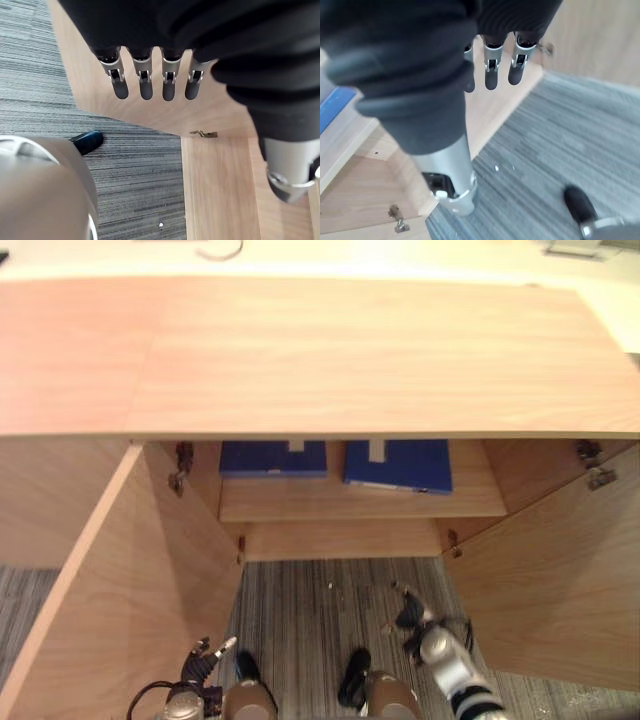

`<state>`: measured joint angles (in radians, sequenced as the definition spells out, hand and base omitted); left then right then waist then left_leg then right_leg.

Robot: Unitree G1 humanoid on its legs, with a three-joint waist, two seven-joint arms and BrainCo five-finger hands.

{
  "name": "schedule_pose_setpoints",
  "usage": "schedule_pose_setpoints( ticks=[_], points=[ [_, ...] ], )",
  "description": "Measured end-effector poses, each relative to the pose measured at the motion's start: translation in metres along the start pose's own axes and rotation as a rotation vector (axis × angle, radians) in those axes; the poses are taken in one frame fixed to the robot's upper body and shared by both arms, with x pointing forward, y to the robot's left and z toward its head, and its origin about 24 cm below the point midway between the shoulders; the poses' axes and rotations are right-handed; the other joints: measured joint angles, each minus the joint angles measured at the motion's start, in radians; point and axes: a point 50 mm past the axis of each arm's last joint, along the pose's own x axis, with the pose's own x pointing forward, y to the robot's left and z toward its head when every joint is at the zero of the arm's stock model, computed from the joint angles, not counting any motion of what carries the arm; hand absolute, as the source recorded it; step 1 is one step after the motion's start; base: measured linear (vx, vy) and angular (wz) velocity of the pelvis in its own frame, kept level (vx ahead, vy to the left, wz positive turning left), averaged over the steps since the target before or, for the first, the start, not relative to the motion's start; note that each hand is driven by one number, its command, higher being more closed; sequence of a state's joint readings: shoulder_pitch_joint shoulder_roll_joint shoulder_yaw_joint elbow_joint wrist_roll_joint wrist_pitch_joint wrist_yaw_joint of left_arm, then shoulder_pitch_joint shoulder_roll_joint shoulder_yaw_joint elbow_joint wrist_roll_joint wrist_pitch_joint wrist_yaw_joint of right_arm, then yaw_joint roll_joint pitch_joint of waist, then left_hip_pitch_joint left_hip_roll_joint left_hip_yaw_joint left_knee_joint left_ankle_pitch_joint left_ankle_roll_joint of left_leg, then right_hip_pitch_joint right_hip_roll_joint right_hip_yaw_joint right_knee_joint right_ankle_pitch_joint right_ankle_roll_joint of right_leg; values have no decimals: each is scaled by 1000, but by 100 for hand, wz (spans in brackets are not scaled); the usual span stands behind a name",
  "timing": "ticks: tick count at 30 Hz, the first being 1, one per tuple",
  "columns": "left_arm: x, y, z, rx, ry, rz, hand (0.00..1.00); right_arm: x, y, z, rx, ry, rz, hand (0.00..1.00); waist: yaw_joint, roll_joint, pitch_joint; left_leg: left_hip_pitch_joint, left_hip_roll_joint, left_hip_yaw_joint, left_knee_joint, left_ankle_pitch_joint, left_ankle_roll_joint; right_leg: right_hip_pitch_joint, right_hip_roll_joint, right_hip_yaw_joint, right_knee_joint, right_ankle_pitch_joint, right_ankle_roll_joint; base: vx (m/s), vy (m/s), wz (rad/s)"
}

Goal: Walk over to the cabinet, pick up the folder, carry it to the office cabinet, place the folder inside the office cabinet, then close the office cabinet door

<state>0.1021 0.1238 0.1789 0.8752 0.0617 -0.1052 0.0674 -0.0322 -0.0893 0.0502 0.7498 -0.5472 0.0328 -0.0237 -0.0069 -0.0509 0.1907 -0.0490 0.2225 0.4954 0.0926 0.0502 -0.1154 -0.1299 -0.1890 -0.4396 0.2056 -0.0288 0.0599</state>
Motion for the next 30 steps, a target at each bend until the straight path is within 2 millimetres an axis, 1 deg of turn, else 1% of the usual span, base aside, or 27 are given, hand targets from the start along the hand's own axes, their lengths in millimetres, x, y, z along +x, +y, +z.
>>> schedule_pose_setpoints(
  ticks=[1, 3, 5, 6, 7, 8, 9, 10, 11, 12, 13, 15, 17, 18, 19, 20, 22, 23, 25, 26, 27, 28, 29, 30],
  points=[
    [0, -3, -2, 9, 6, -5, 0, -3, 8, -10, 54, 38, 23, 0, -4, -1, -11, 15, -5, 10, -16, 3, 0, 11, 3, 6, -20, 10, 2, 78, 102, -34],
    [-2, -16, -8, 32, 33, -39, 0, -20, 38, -56, 328, 234, 66, 0, -16, -3, -47, 74, -23, 50, -59, 6, 0, 48, 12, 38, -73, 37, 10, 40, 56, -44],
    [-3, -23, -13, 36, 59, -48, 0, -25, 39, -70, 505, 300, 19, 0, -28, -2, -71, 103, -32, 81, -80, 6, 0, 51, 15, 67, -89, 48, 14, 3, 41, -55],
    [-3, -31, -15, 50, 81, -70, 0, -31, 42, -84, 691, 366, -34, 0, -35, -1, -76, 148, -41, 119, -99, 5, -2, 61, 18, 101, -93, 51, 15, -19, 34, -59],
    [-3, -35, -16, 56, 89, -82, 0, -34, 43, -89, 773, 388, -64, 0, -37, 0, -77, 170, -44, 138, -109, 5, -4, 65, 20, 119, -93, 51, 16, -32, 43, -85],
    [-2, -39, -16, 77, 100, -101, 0, -40, 47, -99, 950, 436, -126, 0, -46, 0, -77, 215, -47, 177, -122, 0, -11, 77, 27, 156, -93, 52, 16, -34, 33, -74],
    [-3, -41, -17, 90, 105, -110, 0, -43, 48, -103, 1026, 453, -155, 0, -53, 1, -79, 236, -48, 198, -125, -3, -15, 81, 32, 176, -92, 53, 16, -40, 19, -103],
    [-3, -47, -19, 118, 116, -135, 0, -51, 51, -113, 1140, 491, -211, 0, -68, 2, -90, 269, -49, 245, -127, -13, -24, 82, 44, 223, -93, 56, 16, -27, -7, -100],
    [-3, -52, -19, 142, 121, -156, 0, -59, 56, -122, 1205, 523, -249, 0, -80, 2, -99, 292, -50, 280, -127, -22, -32, 80, 53, 257, -94, 59, 17, -34, -19, -122],
    [-3, -57, -18, 171, 125, -182, 0, -71, 60, -135, 1275, 570, -303, 0, -103, 6, -105, 315, -52, 321, -127, -32, -40, 76, 65, 297, -95, 61, 16, -17, -14, -99],
    [-3, -60, -18, 187, 125, -196, 0, -78, 62, -142, 1311, 596, -333, 0, -116, 6, -109, 327, -53, 341, -126, -39, -42, 74, 71, 319, -96, 62, 16, -25, -16, -107],
    [-2, -70, -15, 255, 120, -248, 0, -101, 64, -165, 1424, 665, -458, 0, -161, 13, -116, 360, -64, 407, -122, -57, -48, 53, 92, 402, -97, 73, 17, -18, -10, -108],
    [-1, -76, -11, 284, 114, -278, 0, -114, 65, -177, 1483, 701, -545, 0, -183, 20, -113, 378, -71, 432, -118, -75, -49, 33, 111, 462, -100, 92, 19, -8, -15, -111],
    [-1, -81, -10, 298, 114, -297, 0, -120, 66, -181, 1515, 718, -590, 0, -201, 25, -114, 383, -74, 441, -115, -85, -52, 28, 120, 494, -101, 103, 24, -5, -23, -96],
    [-1, -82, -9, 304, 112, -305, 0, -122, 68, -182, 1527, 724, -603, 0, -214, 26, -113, 383, -75, 445, -113, -89, -52, 26, 121, 503, -101, 107, 25, -10, -34, -57],
    [-1, -86, -6, 321, 100, -322, 0, -125, 70, -182, 1552, 730, -629, 0, -235, 28, -112, 385, -77, 452, -104, -97, -51, 21, 121, 512, -98, 109, 27, -7, -35, -28],
    [-3, -96, -3, 331, 83, -351, 0, -124, 68, -180, 1565, 712, -654, 0, -242, 38, -105, 399, -79, 466, -102, -105, -52, 22, 121, 525, -91, 109, 27, -14, -24, -22],
    [-6, -101, -5, 333, 83, -367, 0, -121, 62, -177, 1574, 679, -678, 0, -246, 49, -104, 403, -80, 477, -99, -110, -54, 22, 119, 531, -88, 108, 28, -31, -13, -17],
    [-10, -111, -7, 325, 85, -390, 0, -114, 49, -171, 1576, 599, -708, 0, -252, 55, -102, 401, -82, 480, -96, -119, -53, 9, 117, 535, -75, 104, 33, -30, -24, -8],
    [-12, -115, -8, 320, 85, -402, 0, -112, 39, -169, 1571, 549, -736, 0, -251, 60, -101, 400, -84, 481, -96, -120, -52, 9, 115, 536, -65, 100, 37, -4, -37, -3],
    [-15, -120, -9, 327, 81, -419, 0, -107, 21, -162, 1555, 460, -777, 0, -252, 64, -97, 400, -87, 483, -96, -120, -52, 1, 113, 536, -50, 97, 42, -2, -46, -4],
    [-16, -120, -10, 338, 76, -424, 0, -105, 14, -159, 1547, 422, -791, 0, -252, 63, -97, 400, -87, 485, -96, -120, -52, -3, 113, 536, -45, 97, 42, -7, -42, -8],
    [-16, -122, -9, 360, 62, -433, 0, -103, -1, -152, 1534, 345, -826, 0, -251, 62, -94, 399, -89, 489, -97, -119, -52, -12, 112, 536, -33, 96, 43, -20, -47, -8],
    [-17, -122, -9, 366, 57, -436, 0, -102, -9, -148, 1528, 306, -843, 0, -249, 61, -91, 399, -91, 492, -99, -119, -52, -17, 111, 536, -24, 94, 44, -29, -52, -8]
  ],
)
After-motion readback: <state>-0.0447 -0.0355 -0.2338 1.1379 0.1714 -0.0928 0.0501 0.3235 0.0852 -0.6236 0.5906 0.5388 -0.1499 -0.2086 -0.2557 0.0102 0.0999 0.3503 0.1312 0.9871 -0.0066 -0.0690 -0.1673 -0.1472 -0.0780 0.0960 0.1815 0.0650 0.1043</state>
